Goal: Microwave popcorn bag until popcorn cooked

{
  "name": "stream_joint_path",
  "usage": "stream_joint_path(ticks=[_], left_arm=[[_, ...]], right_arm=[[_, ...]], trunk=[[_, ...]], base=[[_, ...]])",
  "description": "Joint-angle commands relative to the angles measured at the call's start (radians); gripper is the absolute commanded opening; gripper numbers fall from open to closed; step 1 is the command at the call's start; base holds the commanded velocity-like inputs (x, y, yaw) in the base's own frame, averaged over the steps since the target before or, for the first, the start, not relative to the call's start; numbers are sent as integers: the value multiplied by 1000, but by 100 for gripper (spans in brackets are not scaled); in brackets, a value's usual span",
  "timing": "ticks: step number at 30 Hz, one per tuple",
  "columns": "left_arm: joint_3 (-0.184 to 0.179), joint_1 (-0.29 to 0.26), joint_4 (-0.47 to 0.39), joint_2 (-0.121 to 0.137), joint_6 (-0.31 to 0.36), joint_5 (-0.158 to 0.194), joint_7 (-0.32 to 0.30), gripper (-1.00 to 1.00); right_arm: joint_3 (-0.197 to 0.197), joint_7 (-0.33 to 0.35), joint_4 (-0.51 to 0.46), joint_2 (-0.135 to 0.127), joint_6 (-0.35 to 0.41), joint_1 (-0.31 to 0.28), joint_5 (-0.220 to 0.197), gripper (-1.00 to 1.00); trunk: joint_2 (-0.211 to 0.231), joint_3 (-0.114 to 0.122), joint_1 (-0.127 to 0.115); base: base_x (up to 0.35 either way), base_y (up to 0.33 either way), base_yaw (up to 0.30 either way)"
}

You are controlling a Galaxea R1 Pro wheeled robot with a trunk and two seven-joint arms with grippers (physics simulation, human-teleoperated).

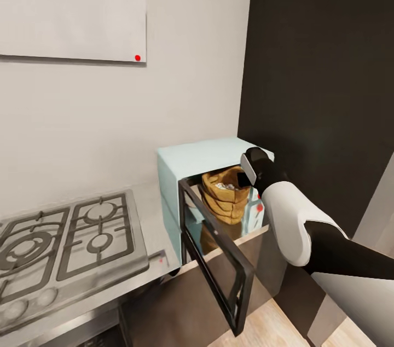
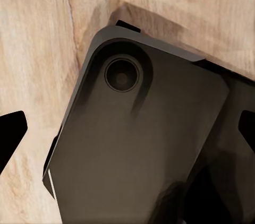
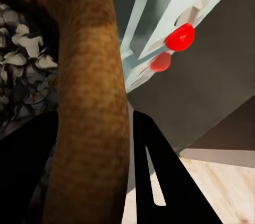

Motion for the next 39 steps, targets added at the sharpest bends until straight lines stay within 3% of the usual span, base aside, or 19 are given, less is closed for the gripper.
stream_joint_path(ticks=[1, 15, 24, 39], left_arm=[[-1, 0, -1, 0, -2, 4, 1, 100], [-2, 0, -1, 0, -2, 2, 1, 100], [-3, 0, -1, 0, -2, 2, 1, 100], [-3, 0, -1, 1, -3, 2, 1, 100]], right_arm=[[-11, 3, 32, 2, 3, 0, -20, -100], [-14, 10, 32, 2, 3, 0, -22, -100], [-15, 11, 32, 2, 3, 0, -22, -100], [-16, 11, 32, 2, 3, 0, -22, -100]], trunk=[[-1, -1, 0], [-1, -1, 0], [-1, -1, 0], [-1, -1, 0]], base=[[0, 22, 0], [3, 2, 0], [196, 0, 0], [48, 29, 0]])
